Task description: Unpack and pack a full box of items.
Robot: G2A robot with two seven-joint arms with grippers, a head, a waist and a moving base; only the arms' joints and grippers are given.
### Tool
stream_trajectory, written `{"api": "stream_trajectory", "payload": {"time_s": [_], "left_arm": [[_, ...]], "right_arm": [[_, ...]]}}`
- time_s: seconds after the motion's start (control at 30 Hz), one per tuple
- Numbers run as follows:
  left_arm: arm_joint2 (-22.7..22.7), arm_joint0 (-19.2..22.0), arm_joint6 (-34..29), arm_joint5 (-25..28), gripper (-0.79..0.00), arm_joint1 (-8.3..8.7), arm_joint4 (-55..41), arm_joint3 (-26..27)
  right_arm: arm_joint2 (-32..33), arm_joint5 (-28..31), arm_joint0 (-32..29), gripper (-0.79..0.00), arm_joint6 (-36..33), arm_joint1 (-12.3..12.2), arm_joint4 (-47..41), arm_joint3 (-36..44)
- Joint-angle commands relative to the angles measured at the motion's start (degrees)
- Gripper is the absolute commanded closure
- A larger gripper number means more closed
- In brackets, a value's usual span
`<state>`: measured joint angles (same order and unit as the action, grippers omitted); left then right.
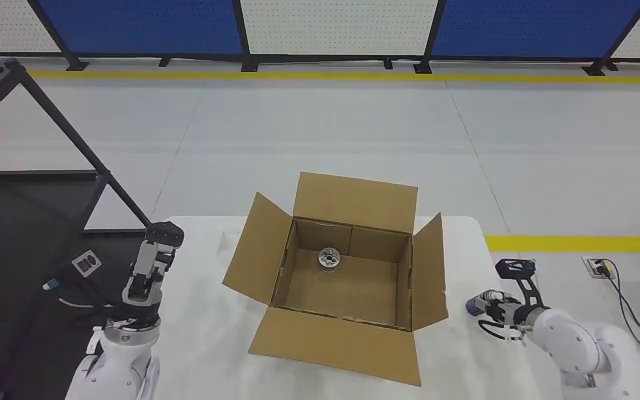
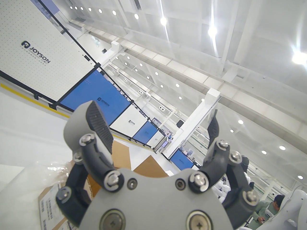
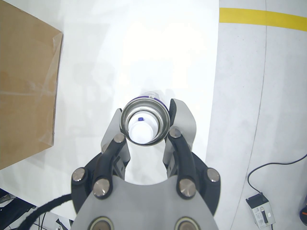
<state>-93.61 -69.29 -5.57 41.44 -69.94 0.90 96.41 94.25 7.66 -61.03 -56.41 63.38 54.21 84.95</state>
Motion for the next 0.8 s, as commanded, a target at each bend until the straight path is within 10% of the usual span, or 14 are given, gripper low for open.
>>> {"api": "stream_trajectory", "payload": {"time_s": [0.0,0.27,0.43,0.77], "left_arm": [[0.04,0.02,0.06,-0.01,-0.785,-0.01,0.08,0.00],[0.14,0.11,0.17,-0.07,-0.785,-0.06,0.19,-0.04],[0.06,0.16,0.22,-0.19,-0.785,-0.07,0.16,-0.04],[-0.18,0.21,0.13,-0.03,-0.785,-0.06,0.11,-0.15]], "right_arm": [[-0.38,0.46,0.13,-0.083,-0.17,-0.10,0.28,-0.28],[-0.63,1.32,0.42,-0.376,0.29,-0.48,-0.91,-1.33],[-0.90,1.75,0.33,-0.751,0.74,-0.67,-1.75,-0.84],[3.61,2.83,-4.41,-0.785,7.32,-1.32,-5.55,7.22]]}}
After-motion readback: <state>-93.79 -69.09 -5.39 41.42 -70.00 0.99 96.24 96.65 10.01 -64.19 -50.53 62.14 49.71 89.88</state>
